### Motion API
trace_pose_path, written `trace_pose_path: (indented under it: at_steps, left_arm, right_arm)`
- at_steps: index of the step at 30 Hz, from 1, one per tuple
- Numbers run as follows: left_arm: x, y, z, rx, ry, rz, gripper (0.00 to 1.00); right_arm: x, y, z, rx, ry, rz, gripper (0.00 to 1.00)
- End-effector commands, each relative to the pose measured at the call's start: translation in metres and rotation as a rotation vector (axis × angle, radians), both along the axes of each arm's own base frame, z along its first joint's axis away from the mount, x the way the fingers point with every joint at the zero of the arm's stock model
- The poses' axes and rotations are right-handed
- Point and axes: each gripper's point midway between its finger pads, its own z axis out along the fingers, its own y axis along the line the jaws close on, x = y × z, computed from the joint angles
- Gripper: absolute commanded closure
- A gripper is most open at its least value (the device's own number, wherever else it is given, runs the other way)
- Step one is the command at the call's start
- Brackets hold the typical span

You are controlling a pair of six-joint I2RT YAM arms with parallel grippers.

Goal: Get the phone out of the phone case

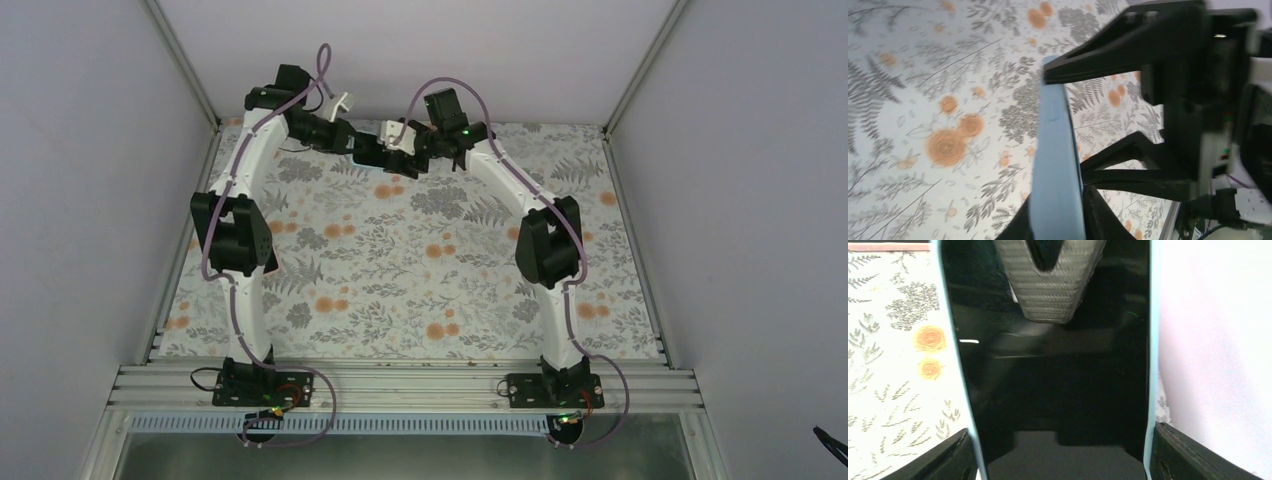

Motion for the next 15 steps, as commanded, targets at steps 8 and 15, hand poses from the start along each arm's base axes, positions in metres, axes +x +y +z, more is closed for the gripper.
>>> trace_pose_path:
  at_steps: [8,15]
  left_arm:
    - [-0.011,-0.013,0.044,-0.043,-0.183,-0.167,0.98]
    - [-0.046,-0.003,0.086,0.065,-0.554,-0.325,0.98]
  right_arm:
    - [-0.038,-0.004,0.038,0.019,0.021,0.09,0.21]
    - [-0.09,-0.059,0.063,0.107,0.186,0.264,0.14]
